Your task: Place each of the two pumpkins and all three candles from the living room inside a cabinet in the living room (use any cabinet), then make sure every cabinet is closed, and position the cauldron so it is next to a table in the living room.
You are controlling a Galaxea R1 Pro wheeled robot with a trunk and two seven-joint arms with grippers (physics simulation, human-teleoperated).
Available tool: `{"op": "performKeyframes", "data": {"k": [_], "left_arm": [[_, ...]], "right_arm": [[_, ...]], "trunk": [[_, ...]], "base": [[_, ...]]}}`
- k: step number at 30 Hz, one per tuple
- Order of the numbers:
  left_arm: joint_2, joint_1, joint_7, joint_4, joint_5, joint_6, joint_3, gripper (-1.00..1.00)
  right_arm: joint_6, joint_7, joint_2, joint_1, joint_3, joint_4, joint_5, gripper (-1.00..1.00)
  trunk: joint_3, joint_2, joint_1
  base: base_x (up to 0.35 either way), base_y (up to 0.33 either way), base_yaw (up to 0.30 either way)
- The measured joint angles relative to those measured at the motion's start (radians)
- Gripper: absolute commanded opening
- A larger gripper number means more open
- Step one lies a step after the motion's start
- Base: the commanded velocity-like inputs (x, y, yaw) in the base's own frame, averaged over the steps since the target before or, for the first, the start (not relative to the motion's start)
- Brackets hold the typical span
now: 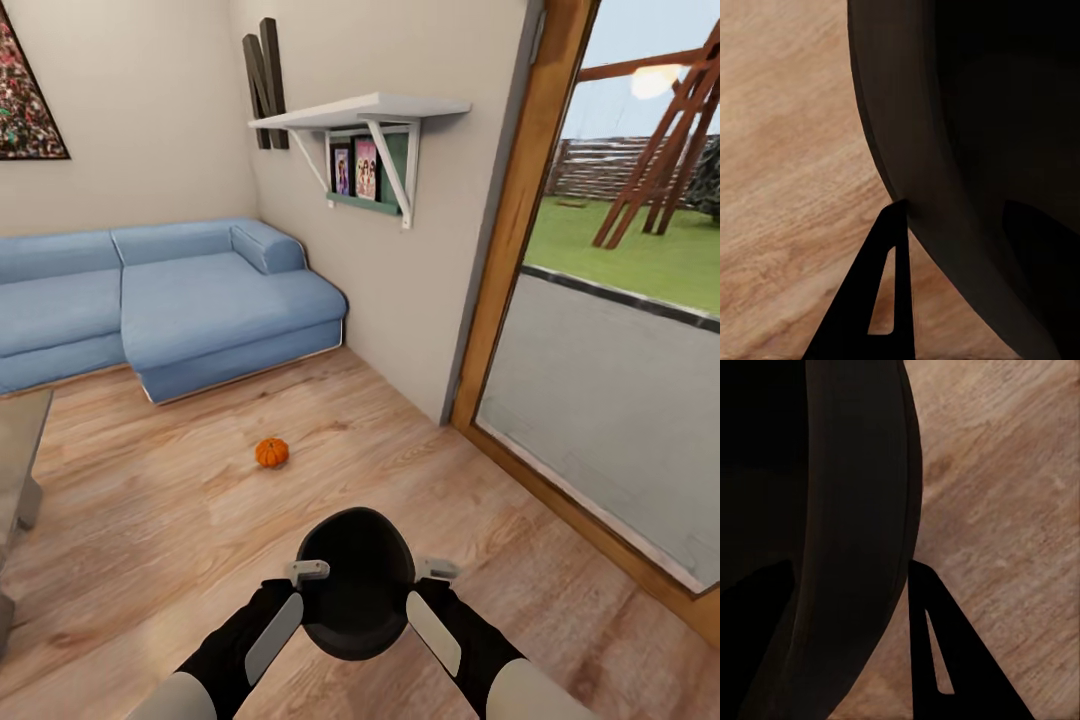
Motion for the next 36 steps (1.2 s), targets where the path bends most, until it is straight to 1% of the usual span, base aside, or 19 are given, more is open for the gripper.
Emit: {"op": "performKeyframes", "data": {"k": [18,22,28,33,36], "left_arm": [[0.0,0.0,-0.001,-0.003,-0.005,0.001,0.001,-1.0],[0.0,0.0,-0.002,-0.006,-0.009,0.001,0.003,-1.0],[0.002,0.0,-0.003,-0.006,-0.004,0.0,0.002,-1.0],[0.001,0.0,-0.003,-0.006,-0.004,0.0,0.003,-1.0],[0.002,0.0,-0.002,-0.006,-0.003,0.0,0.003,-1.0]], "right_arm": [[0.0,0.003,0.0,0.0,-0.002,-0.002,0.005,-1.0],[0.0,0.003,0.0,0.0,-0.004,-0.005,0.008,-1.0],[0.0,-0.003,0.0,0.0,-0.001,-0.007,0.003,-1.0],[0.001,-0.002,0.0,0.0,-0.002,-0.007,0.006,-1.0],[0.002,-0.003,0.0,0.0,-0.001,-0.008,0.005,-1.0]], "trunk": [[0.056,0.126,-0.069],[0.056,0.126,-0.069],[0.056,0.126,-0.07],[0.056,0.126,-0.069],[0.056,0.126,-0.069]], "base": [[-0.302,0.014,0.289],[-0.198,0.049,0.289],[-0.037,0.021,0.289],[-0.147,0.196,0.283],[-0.202,0.245,0.123]]}}
